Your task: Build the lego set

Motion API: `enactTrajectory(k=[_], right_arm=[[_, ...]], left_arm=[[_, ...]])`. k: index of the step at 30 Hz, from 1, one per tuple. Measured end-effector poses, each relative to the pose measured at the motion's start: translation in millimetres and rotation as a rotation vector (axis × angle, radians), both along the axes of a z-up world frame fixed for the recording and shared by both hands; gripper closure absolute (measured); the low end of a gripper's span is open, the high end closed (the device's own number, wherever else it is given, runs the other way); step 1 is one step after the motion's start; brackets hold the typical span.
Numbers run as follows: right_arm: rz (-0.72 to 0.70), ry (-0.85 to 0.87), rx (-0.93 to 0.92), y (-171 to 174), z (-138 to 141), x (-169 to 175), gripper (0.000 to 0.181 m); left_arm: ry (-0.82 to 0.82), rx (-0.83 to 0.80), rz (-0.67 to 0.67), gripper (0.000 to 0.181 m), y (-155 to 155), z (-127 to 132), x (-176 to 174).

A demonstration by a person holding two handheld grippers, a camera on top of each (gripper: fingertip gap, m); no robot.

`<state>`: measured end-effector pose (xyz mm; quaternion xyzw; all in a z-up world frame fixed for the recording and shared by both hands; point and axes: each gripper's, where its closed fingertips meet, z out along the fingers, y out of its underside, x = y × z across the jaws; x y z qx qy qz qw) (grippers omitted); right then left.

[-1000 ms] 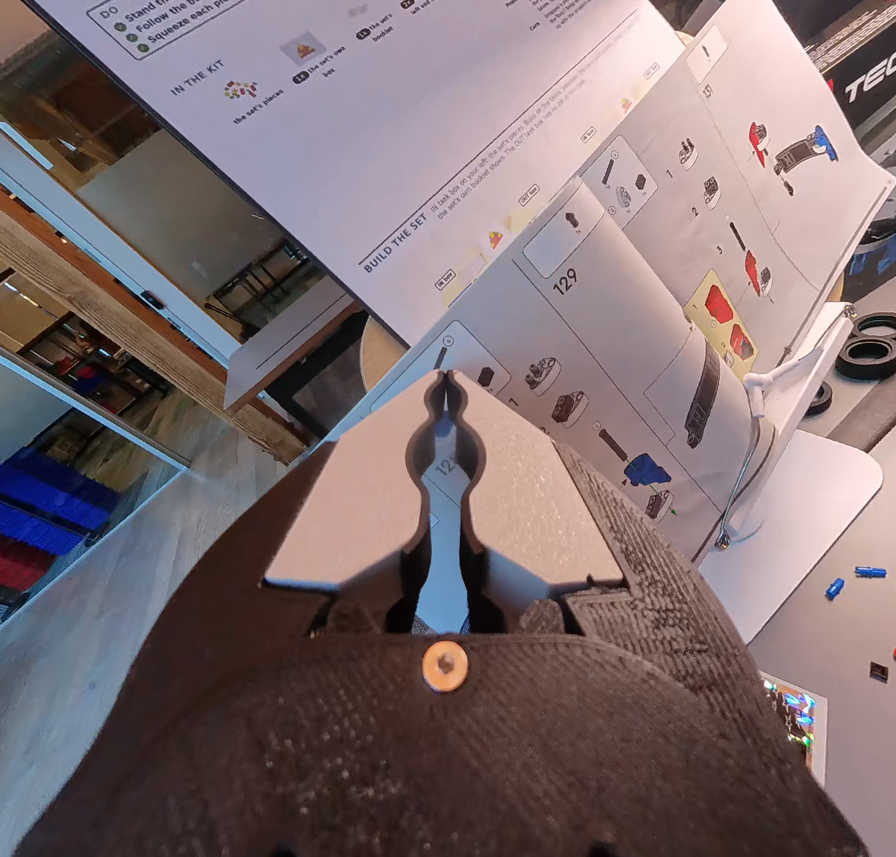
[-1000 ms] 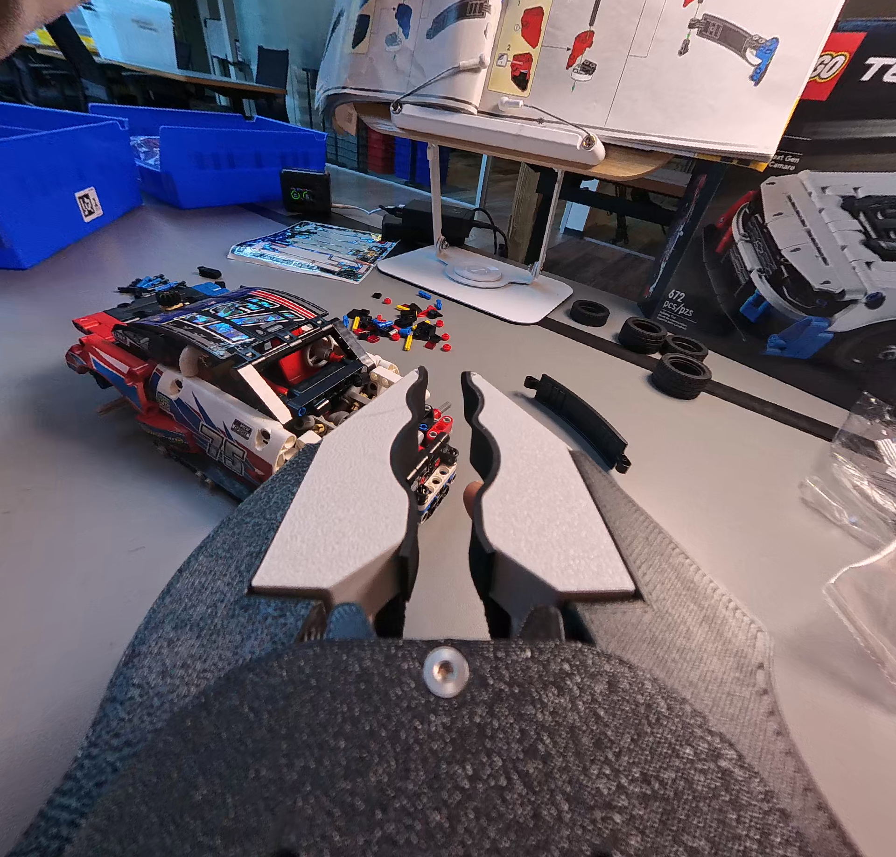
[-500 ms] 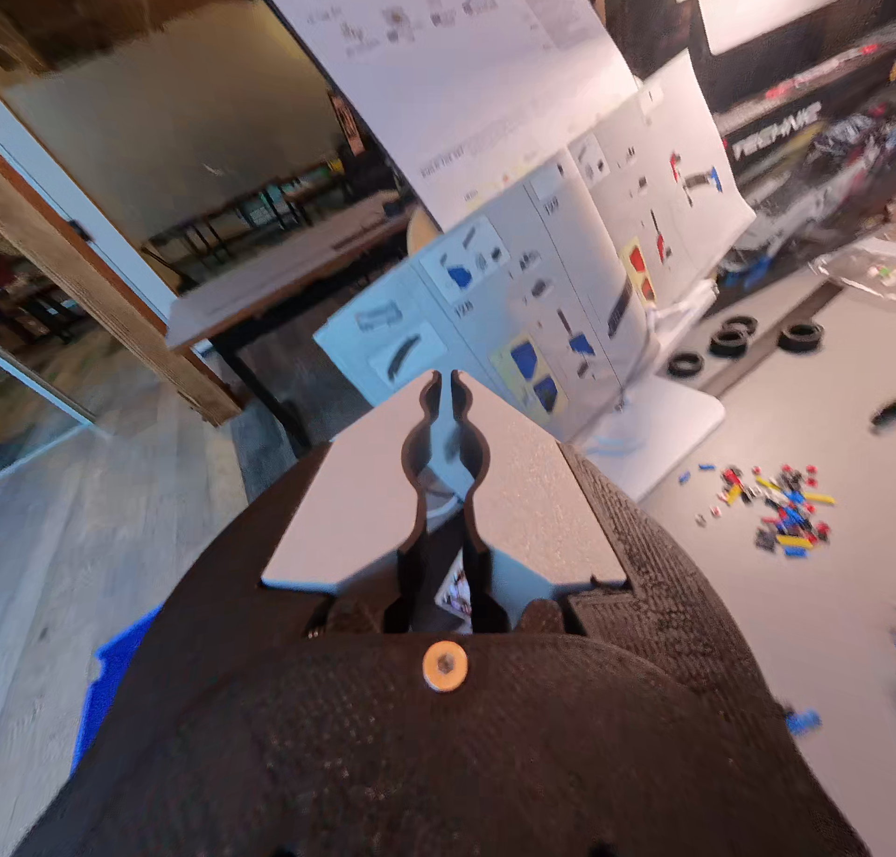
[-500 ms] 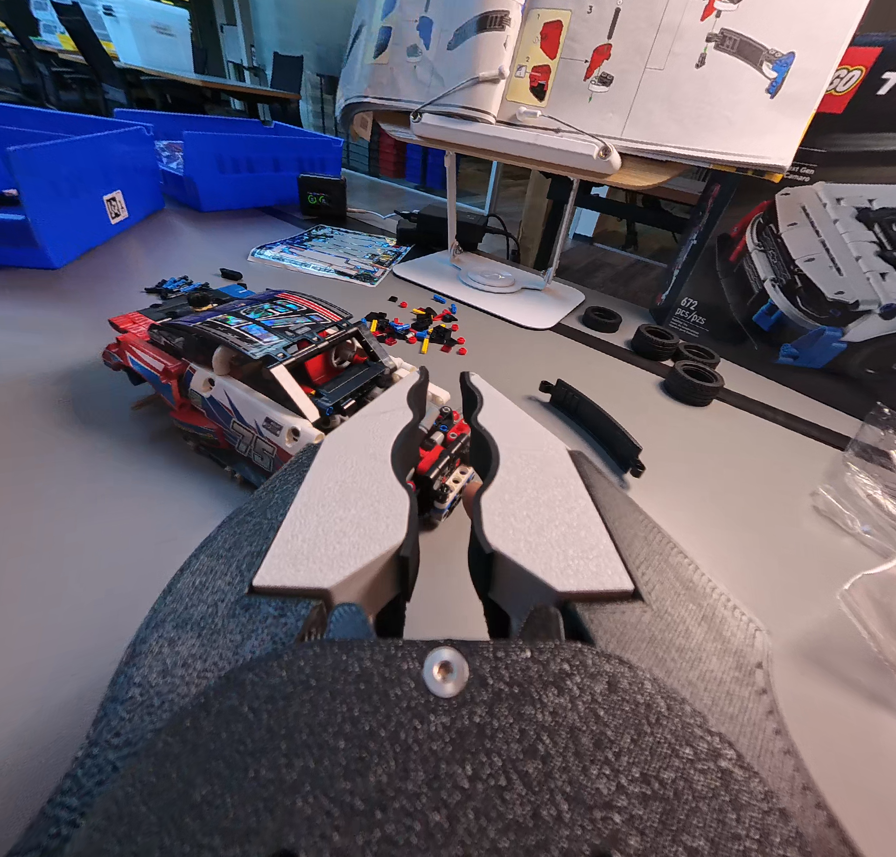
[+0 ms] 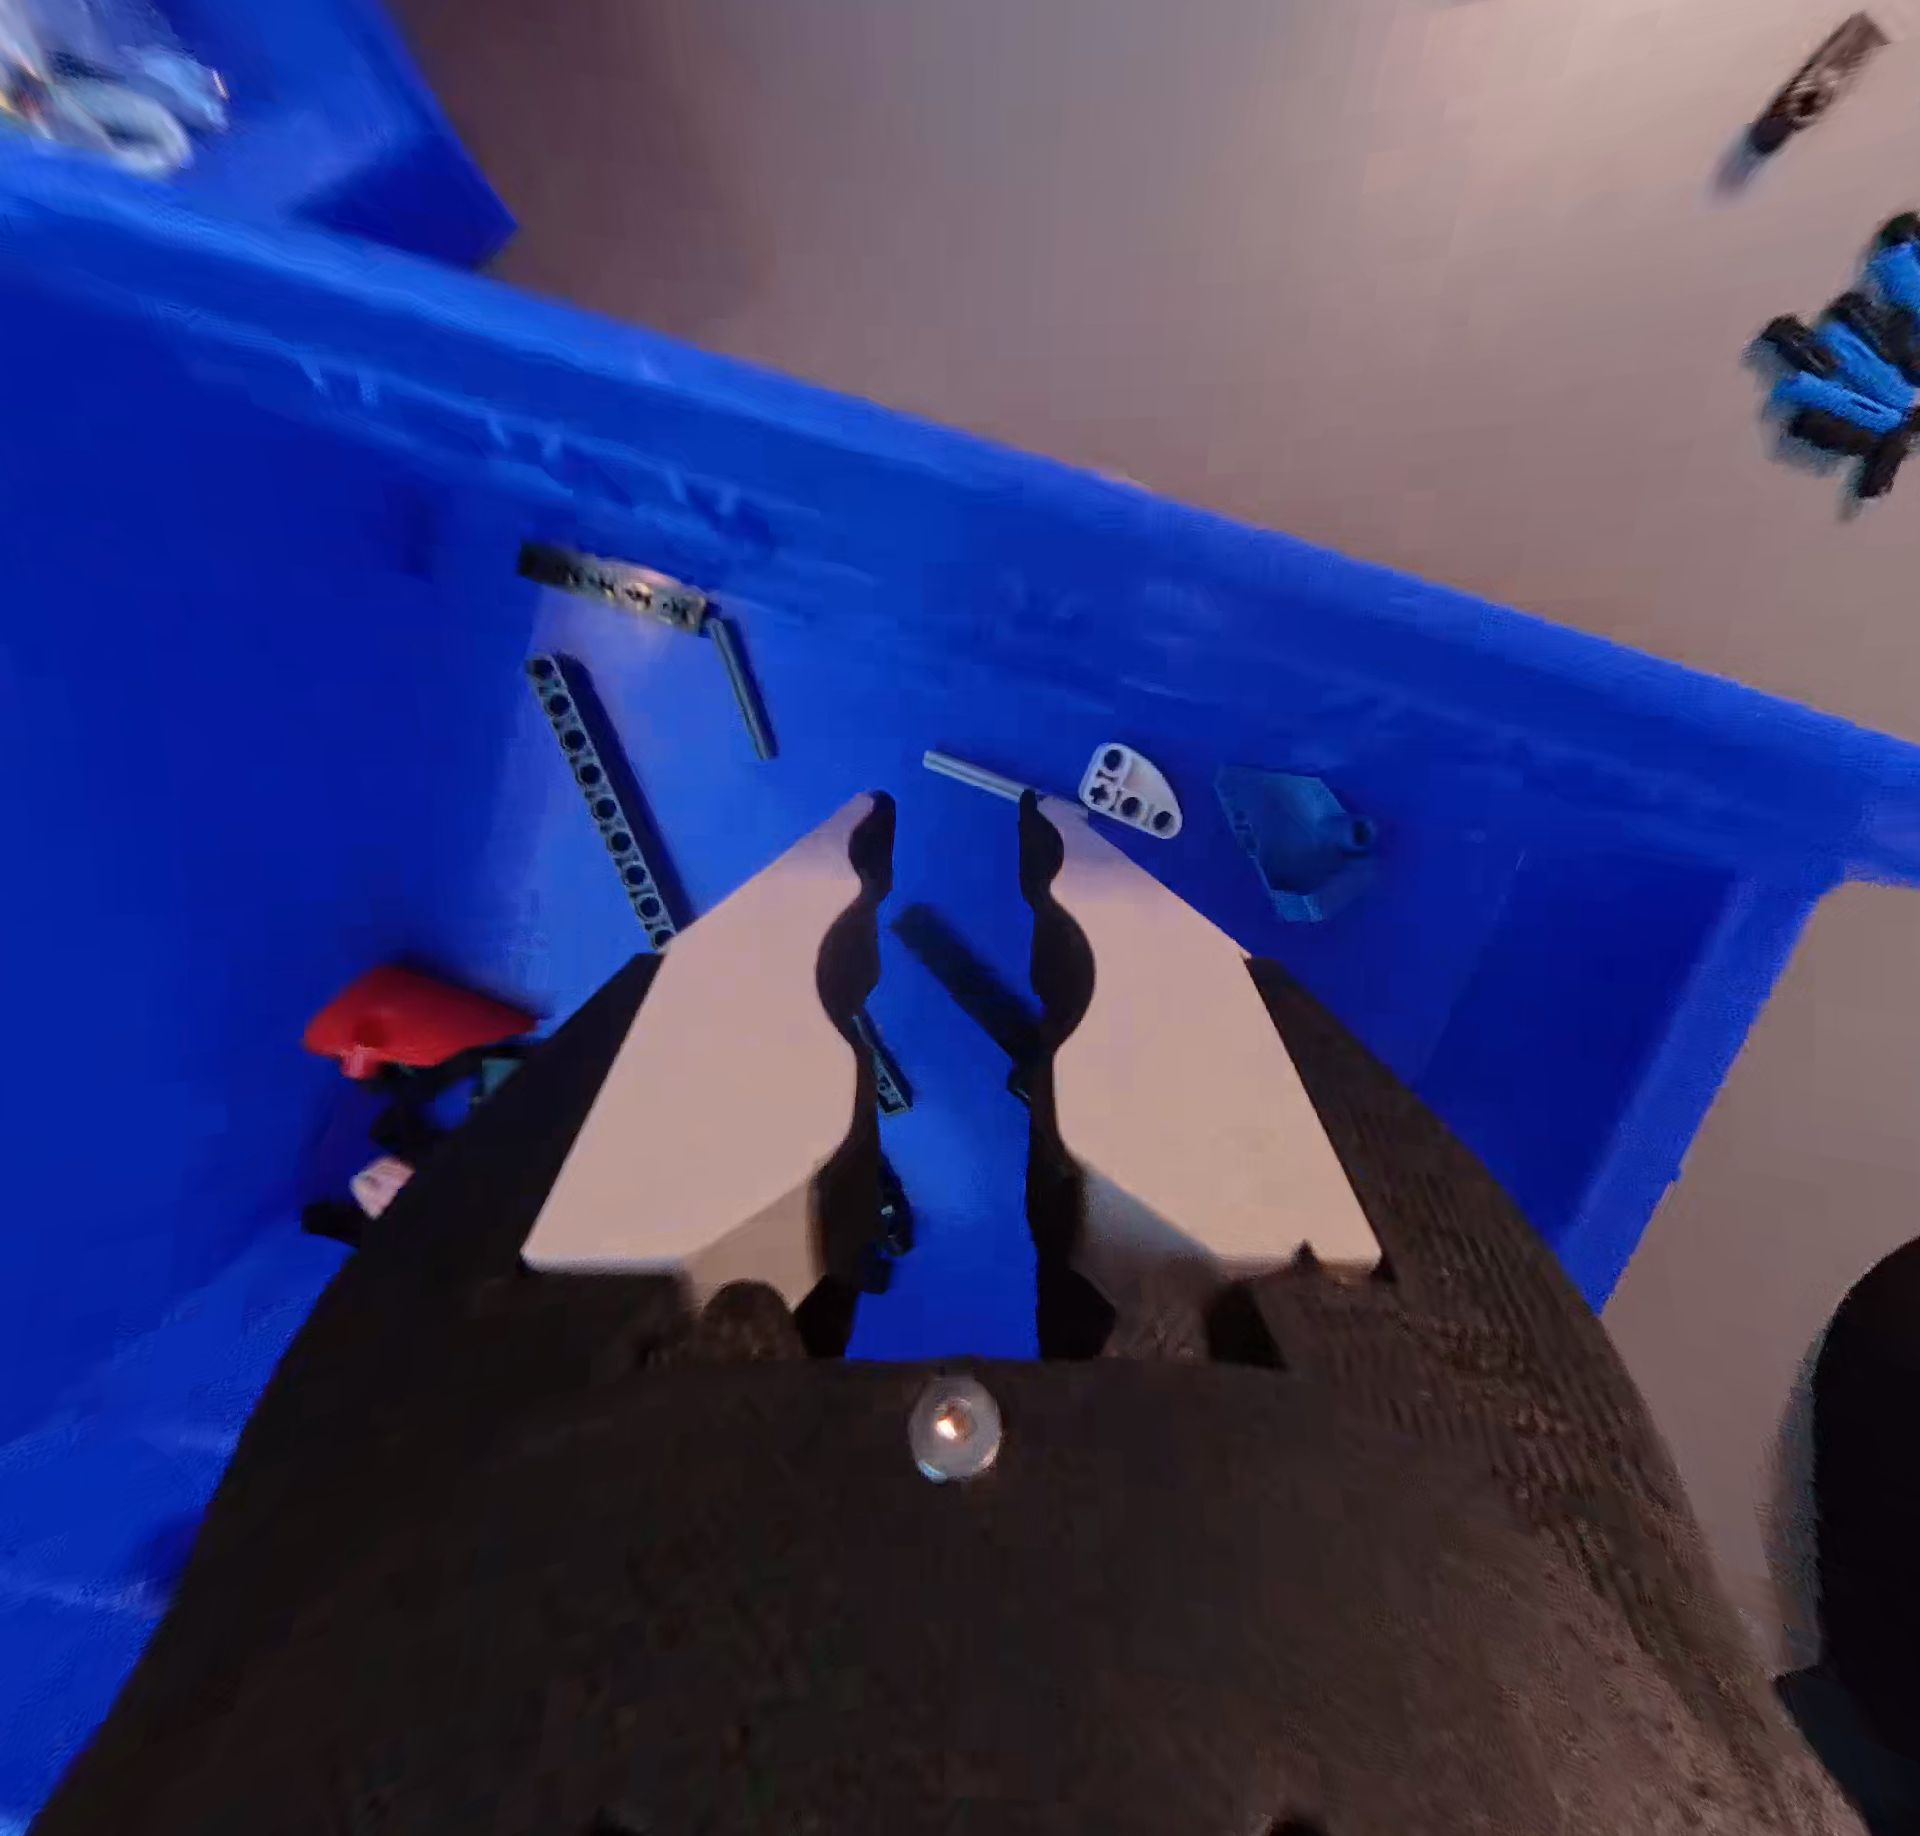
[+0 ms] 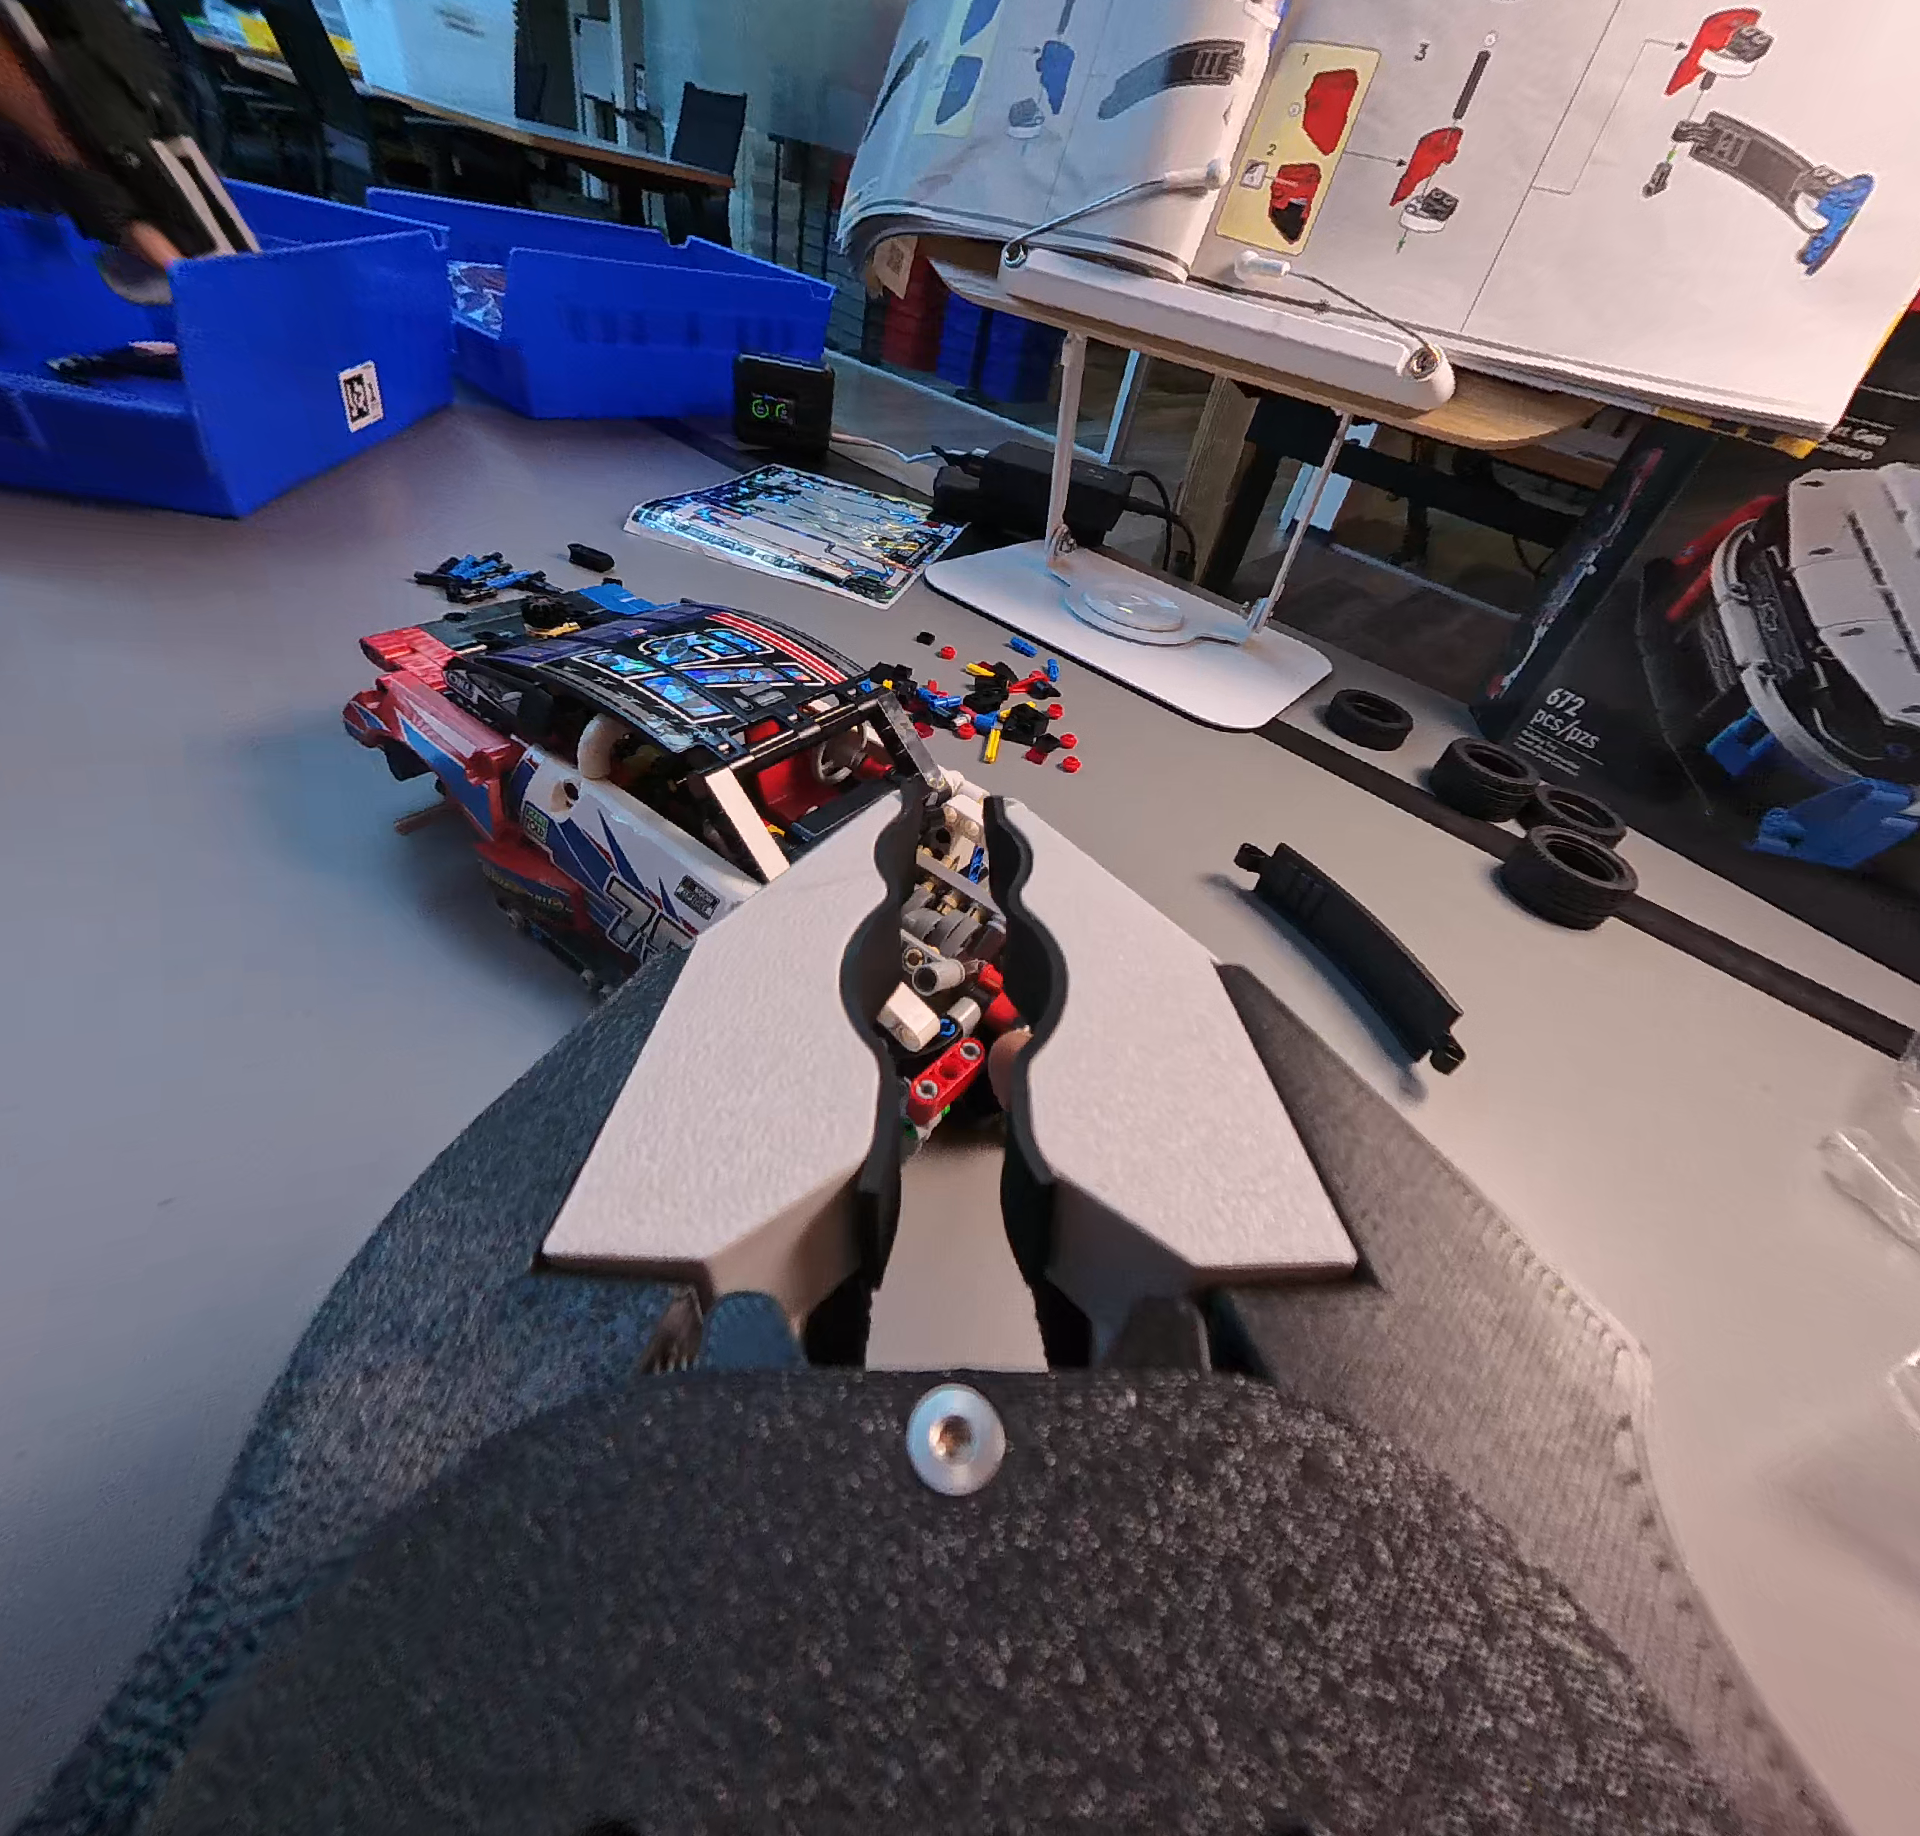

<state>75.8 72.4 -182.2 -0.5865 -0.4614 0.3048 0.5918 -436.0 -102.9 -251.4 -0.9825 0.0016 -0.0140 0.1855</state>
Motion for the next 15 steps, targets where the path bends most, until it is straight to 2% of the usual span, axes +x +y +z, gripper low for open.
enactTrajectory(k=[1, 6, 15], right_arm=[[-0.003, -0.005, -0.001, -0.5, -1.2, 0.6, 0.172], [-0.020, -0.013, 0.001, 1.3, -2.6, 2.5, 0.172], [-0.024, -0.029, -0.014, 3.0, -6.4, 1.9, 0.172]], left_arm=[[-0.046, -0.016, 0.044, 0.158, -2.0, -7.9, -0.6], [-0.173, -0.002, 0.174, 0.155, 1.7, -17.4, -0.4], [-0.146, -0.023, 0.221, 0.160, 3.6, -25.5, -1.5]])
